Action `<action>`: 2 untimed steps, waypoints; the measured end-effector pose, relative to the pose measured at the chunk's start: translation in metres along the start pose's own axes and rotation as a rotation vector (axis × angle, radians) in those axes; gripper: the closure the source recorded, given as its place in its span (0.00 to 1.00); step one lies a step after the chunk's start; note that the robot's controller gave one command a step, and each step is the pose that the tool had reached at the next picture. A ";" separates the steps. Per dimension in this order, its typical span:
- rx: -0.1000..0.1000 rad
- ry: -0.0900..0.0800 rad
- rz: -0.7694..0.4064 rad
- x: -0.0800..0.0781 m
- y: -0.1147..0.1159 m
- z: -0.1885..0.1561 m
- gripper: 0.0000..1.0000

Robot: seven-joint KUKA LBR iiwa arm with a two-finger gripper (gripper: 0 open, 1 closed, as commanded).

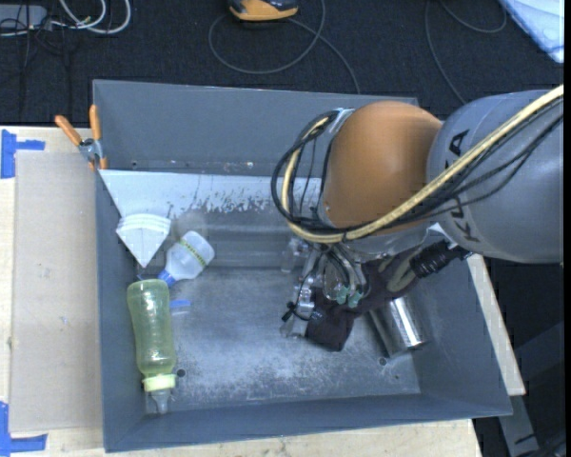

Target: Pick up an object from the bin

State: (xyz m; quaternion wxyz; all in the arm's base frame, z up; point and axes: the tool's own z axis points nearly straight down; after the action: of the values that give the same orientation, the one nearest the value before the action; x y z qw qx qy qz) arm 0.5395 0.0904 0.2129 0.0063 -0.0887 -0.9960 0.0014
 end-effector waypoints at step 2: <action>-0.004 -0.007 -0.104 0.003 -0.019 0.068 0.00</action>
Offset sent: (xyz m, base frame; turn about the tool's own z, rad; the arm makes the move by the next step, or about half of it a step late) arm -0.0088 -0.0675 -0.1429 -0.2636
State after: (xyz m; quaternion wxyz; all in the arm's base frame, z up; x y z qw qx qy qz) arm 0.5326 0.0721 0.1449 0.0027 -0.0370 -0.9993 -0.0004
